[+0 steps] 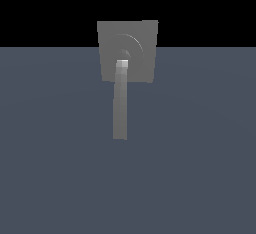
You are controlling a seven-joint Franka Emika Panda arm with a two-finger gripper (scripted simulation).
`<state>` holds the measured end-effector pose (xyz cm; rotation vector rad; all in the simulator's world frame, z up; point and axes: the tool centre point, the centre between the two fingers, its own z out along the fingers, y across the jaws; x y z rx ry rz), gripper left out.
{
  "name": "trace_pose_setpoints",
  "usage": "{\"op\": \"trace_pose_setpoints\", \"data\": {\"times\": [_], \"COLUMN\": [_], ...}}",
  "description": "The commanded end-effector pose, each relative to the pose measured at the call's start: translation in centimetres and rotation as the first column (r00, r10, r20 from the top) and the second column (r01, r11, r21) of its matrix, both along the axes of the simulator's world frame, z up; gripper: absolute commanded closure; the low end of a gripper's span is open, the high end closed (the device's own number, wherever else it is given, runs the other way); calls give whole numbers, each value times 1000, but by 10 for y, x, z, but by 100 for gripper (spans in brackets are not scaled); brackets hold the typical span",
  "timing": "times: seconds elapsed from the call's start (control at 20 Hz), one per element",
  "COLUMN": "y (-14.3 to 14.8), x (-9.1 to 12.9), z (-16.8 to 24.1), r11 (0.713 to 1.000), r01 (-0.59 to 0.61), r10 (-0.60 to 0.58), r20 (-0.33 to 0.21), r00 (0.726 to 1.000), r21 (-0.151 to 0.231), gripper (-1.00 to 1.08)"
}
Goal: Turn on the faucet by rotating a designated handle.
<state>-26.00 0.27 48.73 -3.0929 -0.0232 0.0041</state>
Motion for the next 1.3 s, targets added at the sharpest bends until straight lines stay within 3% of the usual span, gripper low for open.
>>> {"op": "trace_pose_setpoints", "data": {"times": [0.0, 0.8, 1.05, 1.25], "y": [0, 11, 9, 6], "x": [0, 3, 4, 6], "z": [0, 0, 3, 8], "r11": [1000, 998, 990, 970], "r01": [0, -59, -102, -156], "r10": [0, 58, 103, 163], "r20": [0, -15, 5, 22], "r00": [1000, 998, 995, 986], "r21": [0, -30, -98, -189], "gripper": [108, 108, 108, 108]}}
